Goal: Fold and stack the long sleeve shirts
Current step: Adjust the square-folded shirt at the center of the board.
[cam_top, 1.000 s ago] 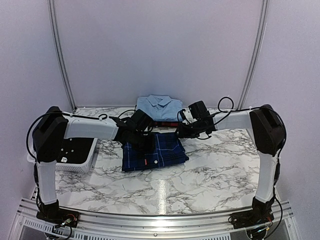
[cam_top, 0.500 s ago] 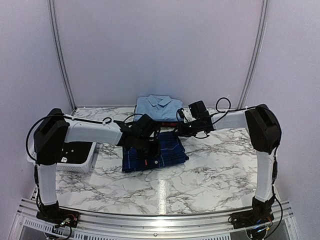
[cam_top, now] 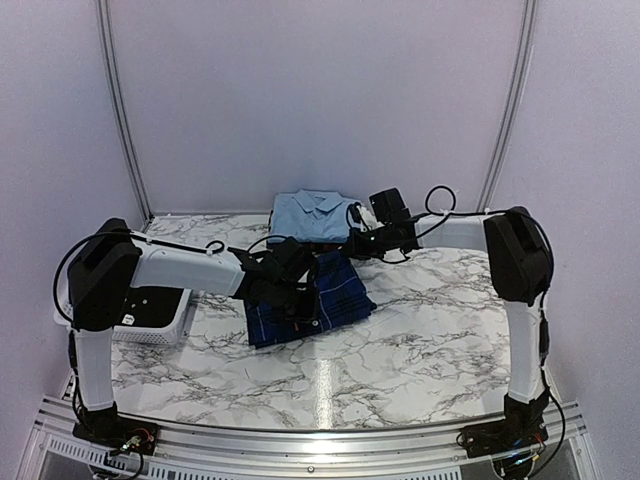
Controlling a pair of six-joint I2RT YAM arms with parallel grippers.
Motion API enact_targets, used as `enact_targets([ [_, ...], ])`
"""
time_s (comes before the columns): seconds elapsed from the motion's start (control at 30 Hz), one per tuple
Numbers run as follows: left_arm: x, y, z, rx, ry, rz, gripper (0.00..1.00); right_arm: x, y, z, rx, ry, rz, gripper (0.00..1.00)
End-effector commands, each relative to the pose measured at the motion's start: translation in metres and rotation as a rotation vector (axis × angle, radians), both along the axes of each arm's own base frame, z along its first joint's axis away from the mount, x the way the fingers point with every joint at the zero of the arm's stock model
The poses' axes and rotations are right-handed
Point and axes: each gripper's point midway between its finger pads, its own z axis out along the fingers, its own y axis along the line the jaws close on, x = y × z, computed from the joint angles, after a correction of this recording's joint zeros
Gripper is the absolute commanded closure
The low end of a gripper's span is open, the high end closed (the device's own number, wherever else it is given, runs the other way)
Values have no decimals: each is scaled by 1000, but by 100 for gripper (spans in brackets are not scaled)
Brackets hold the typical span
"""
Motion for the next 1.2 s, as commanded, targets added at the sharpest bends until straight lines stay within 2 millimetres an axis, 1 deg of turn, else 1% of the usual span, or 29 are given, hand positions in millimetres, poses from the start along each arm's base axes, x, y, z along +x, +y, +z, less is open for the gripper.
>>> enact_targets([
  [0.0, -13, 11, -22, 63, 47, -34, 83, 13, -3, -25, -45, 26, -30, 97],
  [0.07, -9, 10, -14, 55, 28, -31, 82, 13, -4, -25, -58, 24, -28, 89],
  [0.1, -7, 9, -9, 50, 14, -28, 81, 13, -6, -23, -66, 18, -28, 83],
  [0.13, -5, 9, -3, 43, 4, -21, 81, 12, -8, -19, -74, 7, -30, 77],
  [0.2, 1, 7, 15, 12, -20, -2, 81, 12, -12, -8, -90, -16, -34, 66],
  [0.27, 9, 9, 33, -15, -48, 31, 80, 9, -17, 7, -110, -41, -40, 59],
  [0.37, 28, 22, 58, -38, -102, 118, 80, 1, -28, 27, -130, -79, -67, 57],
  [0.43, 40, 30, 64, -45, -114, 158, 80, -11, -31, 38, -129, -97, -72, 57],
  [0.47, 47, 34, 64, -45, -117, 170, 80, -19, -30, 42, -129, -105, -69, 57],
  [0.53, 58, 35, 61, -50, -114, 176, 80, -36, -27, 40, -145, -109, -62, 58],
  [0.67, 78, 28, 50, -60, -103, 159, 81, -70, -8, 37, -122, -101, 0, 59],
  [0.73, 91, 29, 41, -47, -105, 165, 81, -84, -1, 29, -107, -91, 31, 60],
  [0.8, 103, 38, 29, -30, -95, 201, 81, -95, 1, 13, -102, -61, 50, 60],
  [0.93, 120, 57, -1, 11, -60, 248, 81, -115, -5, -27, -124, 23, 68, 60],
  [1.0, 124, 64, -12, 21, -41, 256, 82, -128, -13, -48, -147, 68, 68, 61],
  [1.1, 127, 71, -21, 37, -32, 262, 82, -147, -23, -62, -160, 108, 64, 62],
  [1.17, 129, 73, -18, 37, -37, 262, 82, -161, -28, -66, -162, 125, 65, 62],
])
